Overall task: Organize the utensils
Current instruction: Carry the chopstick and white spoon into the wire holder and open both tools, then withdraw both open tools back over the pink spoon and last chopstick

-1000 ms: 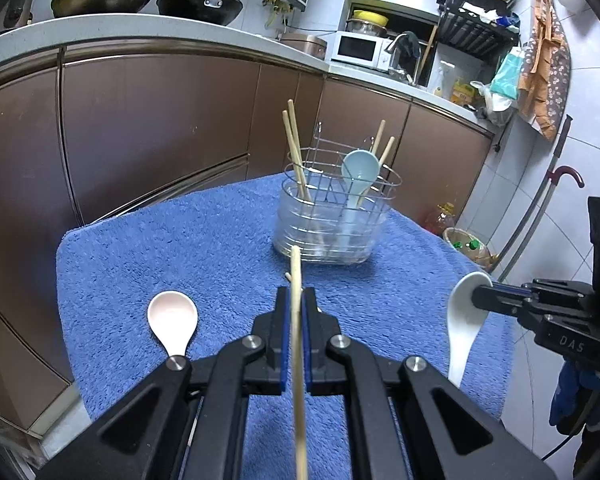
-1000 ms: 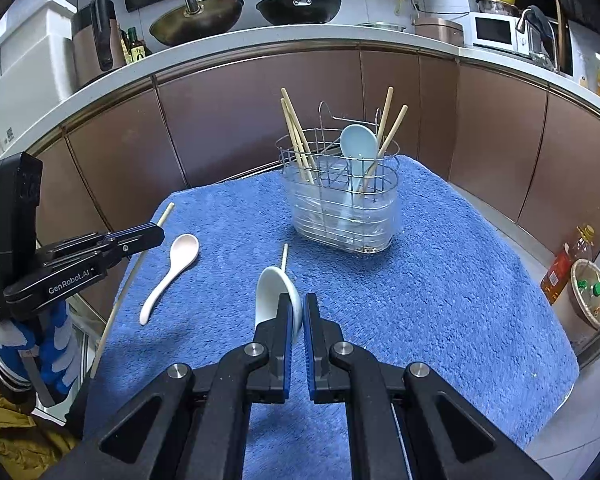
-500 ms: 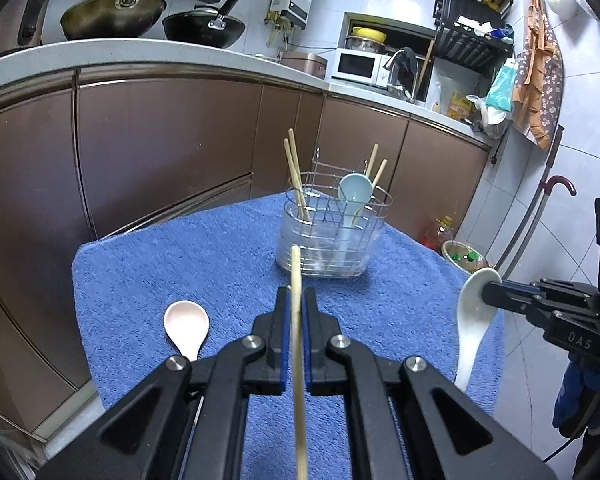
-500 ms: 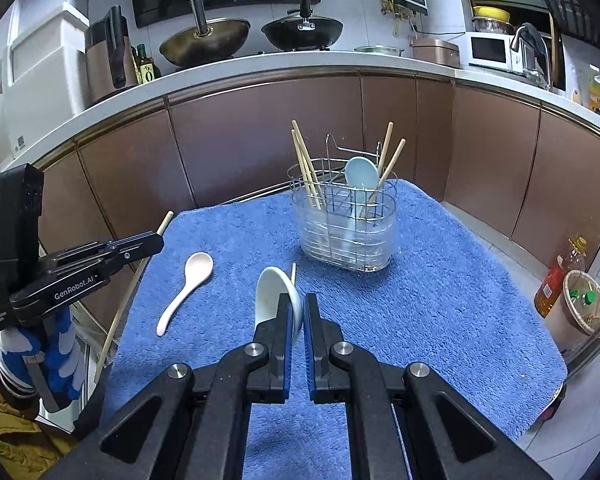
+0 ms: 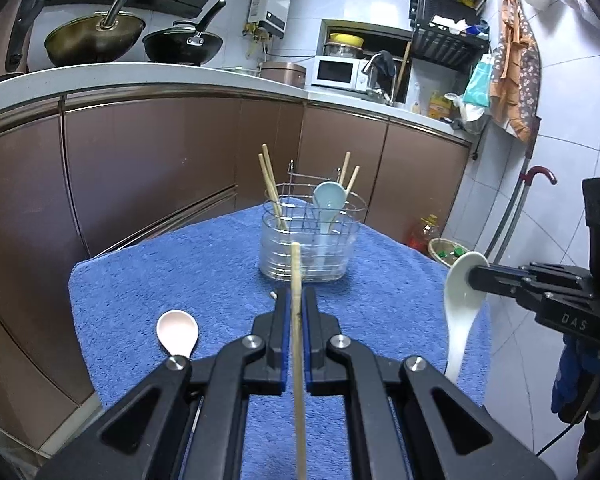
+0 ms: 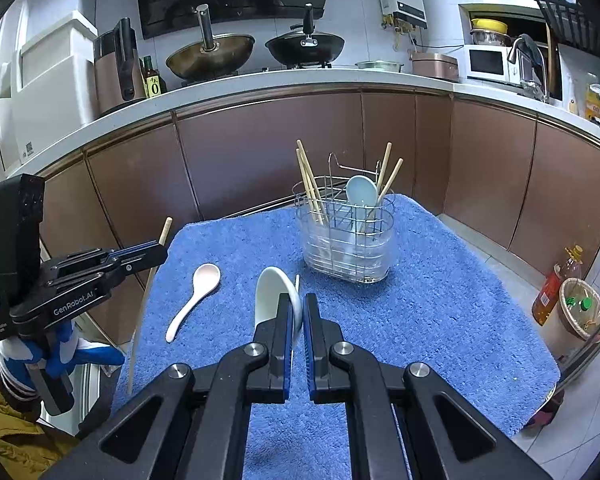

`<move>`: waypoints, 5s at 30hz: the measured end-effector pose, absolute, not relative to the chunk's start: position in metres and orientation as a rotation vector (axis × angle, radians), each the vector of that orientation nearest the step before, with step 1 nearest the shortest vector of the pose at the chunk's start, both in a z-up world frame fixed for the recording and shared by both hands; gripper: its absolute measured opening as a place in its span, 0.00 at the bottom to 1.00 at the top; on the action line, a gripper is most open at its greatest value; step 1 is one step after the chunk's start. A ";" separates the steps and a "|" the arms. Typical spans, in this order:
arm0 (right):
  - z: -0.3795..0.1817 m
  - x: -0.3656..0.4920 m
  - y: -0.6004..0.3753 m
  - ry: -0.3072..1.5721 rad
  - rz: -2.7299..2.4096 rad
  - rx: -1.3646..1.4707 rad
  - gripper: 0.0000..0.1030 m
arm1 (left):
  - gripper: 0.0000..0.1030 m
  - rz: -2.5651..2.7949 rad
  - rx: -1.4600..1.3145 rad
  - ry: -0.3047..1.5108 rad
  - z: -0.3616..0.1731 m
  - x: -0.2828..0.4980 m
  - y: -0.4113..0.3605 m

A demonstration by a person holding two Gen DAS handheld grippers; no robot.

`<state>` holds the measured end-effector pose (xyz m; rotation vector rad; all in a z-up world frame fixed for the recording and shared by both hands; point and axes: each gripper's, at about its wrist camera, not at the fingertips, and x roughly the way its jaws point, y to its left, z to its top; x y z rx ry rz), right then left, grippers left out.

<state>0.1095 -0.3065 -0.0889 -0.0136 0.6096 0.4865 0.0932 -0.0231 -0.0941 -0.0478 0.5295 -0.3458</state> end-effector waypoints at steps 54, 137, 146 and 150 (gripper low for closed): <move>-0.048 0.284 -0.292 0.267 0.244 -0.012 0.06 | 0.04 -0.222 -0.171 0.193 0.013 0.296 -0.080; -0.039 0.088 -0.322 0.238 -0.001 0.107 0.95 | 0.64 -0.022 0.057 0.247 -0.024 0.076 -0.044; -0.036 0.072 -0.321 0.222 0.060 0.164 1.00 | 0.64 -0.003 0.077 0.210 -0.016 0.055 -0.042; -0.037 0.067 -0.319 0.222 0.092 0.190 1.00 | 0.64 -0.002 0.076 0.196 -0.013 0.047 -0.041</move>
